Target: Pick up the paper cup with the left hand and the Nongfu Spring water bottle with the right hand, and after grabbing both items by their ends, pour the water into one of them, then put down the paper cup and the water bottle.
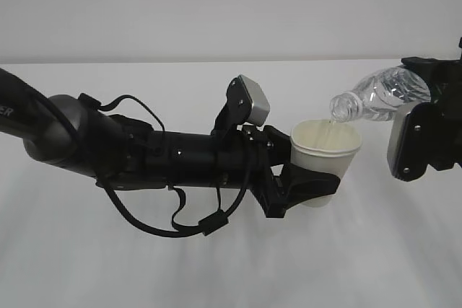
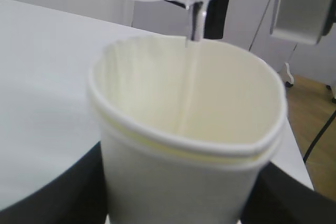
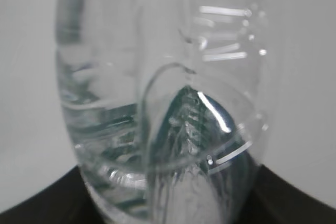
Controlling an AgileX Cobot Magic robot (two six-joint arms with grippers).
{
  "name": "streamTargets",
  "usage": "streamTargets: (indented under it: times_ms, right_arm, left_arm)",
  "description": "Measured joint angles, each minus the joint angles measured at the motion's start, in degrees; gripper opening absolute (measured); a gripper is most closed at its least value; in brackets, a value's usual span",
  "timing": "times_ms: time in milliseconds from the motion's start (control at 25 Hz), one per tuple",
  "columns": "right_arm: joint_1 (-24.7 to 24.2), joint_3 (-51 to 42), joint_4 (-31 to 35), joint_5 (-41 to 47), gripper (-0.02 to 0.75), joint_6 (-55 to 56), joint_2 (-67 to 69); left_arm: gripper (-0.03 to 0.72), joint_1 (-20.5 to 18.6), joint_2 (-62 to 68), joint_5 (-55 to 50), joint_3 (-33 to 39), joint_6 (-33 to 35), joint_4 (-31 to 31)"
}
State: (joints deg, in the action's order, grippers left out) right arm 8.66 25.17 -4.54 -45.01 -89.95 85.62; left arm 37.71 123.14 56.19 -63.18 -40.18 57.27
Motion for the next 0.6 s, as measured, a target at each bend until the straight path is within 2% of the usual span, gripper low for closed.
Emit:
streamTargets:
  times_ms: [600]
  right_arm:
    - [0.00, 0.00, 0.00, 0.00, 0.410, -0.13, 0.00]
  left_arm:
    - [0.474, 0.00, 0.00, 0.00, 0.00, 0.00, 0.10]
